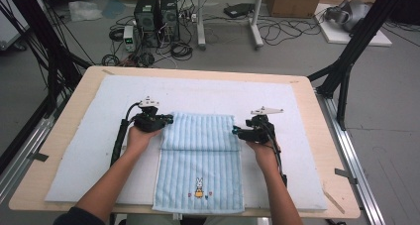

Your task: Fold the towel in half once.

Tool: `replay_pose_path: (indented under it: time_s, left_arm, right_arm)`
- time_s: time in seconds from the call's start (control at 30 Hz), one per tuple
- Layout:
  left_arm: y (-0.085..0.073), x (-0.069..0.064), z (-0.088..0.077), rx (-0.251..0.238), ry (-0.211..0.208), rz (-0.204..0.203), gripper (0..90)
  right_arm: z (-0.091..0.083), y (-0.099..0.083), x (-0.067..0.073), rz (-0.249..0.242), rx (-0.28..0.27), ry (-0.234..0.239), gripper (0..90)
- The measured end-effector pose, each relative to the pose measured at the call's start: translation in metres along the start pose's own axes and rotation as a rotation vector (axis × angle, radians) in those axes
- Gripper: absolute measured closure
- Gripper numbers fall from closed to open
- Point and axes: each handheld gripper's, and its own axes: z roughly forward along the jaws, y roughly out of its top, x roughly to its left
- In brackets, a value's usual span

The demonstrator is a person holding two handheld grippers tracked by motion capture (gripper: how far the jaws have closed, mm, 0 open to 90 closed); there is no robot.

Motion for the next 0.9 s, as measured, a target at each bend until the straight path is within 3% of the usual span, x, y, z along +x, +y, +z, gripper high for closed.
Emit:
replay_pose_path:
  time_s: [0.27,0.47,0.53,0.6,0.67,0.77,0.9]
  left_arm:
    - [0.0,0.001,-0.001,-0.013,-0.012,-0.016,84.3]
    - [0.0,0.003,0.0,-0.014,-0.018,-0.028,84.2]
    - [0.0,0.003,0.001,-0.014,-0.019,-0.028,84.2]
    - [0.0,0.003,0.001,-0.013,-0.02,-0.024,84.3]
    - [0.0,0.002,-0.001,-0.02,-0.024,-0.025,84.3]
    - [0.002,0.002,-0.005,-0.032,-0.026,-0.026,84.3]
    - [0.006,0.003,-0.015,-0.06,-0.044,-0.036,84.2]
  right_arm:
    - [0.039,0.025,0.0,-0.021,0.085,-0.028,38.8]
    - [0.057,0.028,0.003,-0.041,0.157,-0.05,44.6]
    - [0.058,0.028,0.005,-0.077,0.161,-0.085,52.6]
    - [0.058,0.03,0.007,-0.1,0.169,-0.08,67.9]
    - [0.058,0.032,0.014,-0.175,0.186,-0.076,82.5]
    - [0.058,0.034,0.022,-0.224,0.189,-0.088,84.6]
    - [0.048,0.037,0.021,-0.183,0.138,-0.052,84.6]
